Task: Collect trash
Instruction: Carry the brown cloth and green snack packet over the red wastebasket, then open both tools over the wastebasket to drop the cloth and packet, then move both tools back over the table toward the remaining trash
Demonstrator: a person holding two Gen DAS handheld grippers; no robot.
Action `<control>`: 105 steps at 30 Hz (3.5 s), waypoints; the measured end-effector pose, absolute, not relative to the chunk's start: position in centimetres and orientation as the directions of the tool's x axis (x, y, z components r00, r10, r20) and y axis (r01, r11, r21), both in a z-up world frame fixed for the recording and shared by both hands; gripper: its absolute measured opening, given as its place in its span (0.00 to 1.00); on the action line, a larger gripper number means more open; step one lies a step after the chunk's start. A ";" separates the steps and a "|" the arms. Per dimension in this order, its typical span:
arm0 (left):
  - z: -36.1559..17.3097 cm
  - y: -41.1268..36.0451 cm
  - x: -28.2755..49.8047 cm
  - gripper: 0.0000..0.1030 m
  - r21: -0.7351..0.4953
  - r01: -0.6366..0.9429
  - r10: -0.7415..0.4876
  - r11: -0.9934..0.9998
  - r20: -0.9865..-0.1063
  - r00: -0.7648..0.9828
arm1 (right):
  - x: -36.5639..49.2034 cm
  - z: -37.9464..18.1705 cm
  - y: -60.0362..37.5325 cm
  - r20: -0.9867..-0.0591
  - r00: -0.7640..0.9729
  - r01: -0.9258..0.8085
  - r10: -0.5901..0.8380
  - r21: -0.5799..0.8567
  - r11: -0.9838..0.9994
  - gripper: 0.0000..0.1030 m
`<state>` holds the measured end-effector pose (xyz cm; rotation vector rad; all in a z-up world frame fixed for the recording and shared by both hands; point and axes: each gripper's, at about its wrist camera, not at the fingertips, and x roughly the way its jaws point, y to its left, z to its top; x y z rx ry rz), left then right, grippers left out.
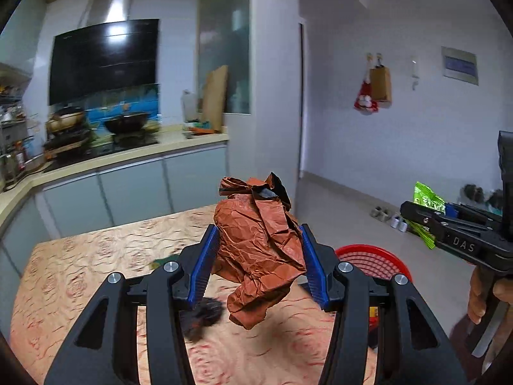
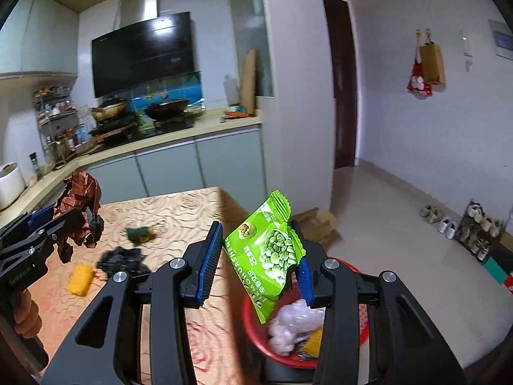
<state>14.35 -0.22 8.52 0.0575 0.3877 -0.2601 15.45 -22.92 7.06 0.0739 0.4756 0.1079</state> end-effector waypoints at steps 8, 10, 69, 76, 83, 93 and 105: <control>6.4 -6.0 16.7 0.48 0.026 0.387 -0.339 0.922 -0.431 0.836 | 15.7 5.1 -25.8 -0.495 0.867 -0.021 0.050 0.064 0.998 0.40; 5.9 -7.1 17.2 0.48 0.022 0.410 -0.358 0.912 -0.445 0.821 | 15.8 4.6 -26.3 -0.505 0.862 -0.012 0.036 0.052 0.999 0.40; 2.8 0.8 17.6 0.76 -0.006 0.124 -0.110 0.992 -0.497 0.861 | 17.3 3.0 -20.3 -0.544 0.811 -0.175 0.216 0.126 0.976 0.52; 2.2 8.5 15.8 0.77 0.043 -0.119 0.123 0.992 -0.518 0.846 | 17.0 3.4 -16.2 -0.543 0.790 -0.259 0.284 0.123 0.958 0.53; 0.0 15.9 14.9 0.77 0.025 -0.264 0.229 0.964 -0.581 0.781 | 17.0 3.4 -13.9 -0.543 0.781 -0.290 0.309 0.122 0.949 0.60; -3.3 19.0 16.5 0.77 0.033 -0.245 0.204 0.969 -0.664 0.719 | 17.3 3.2 -10.3 -0.562 0.754 -0.347 0.340 0.099 0.933 0.61; -6.0 20.1 18.1 0.51 0.003 -0.199 0.138 0.980 -0.733 0.666 | 18.2 2.8 -6.7 -0.589 0.725 -0.395 0.358 0.070 0.916 0.61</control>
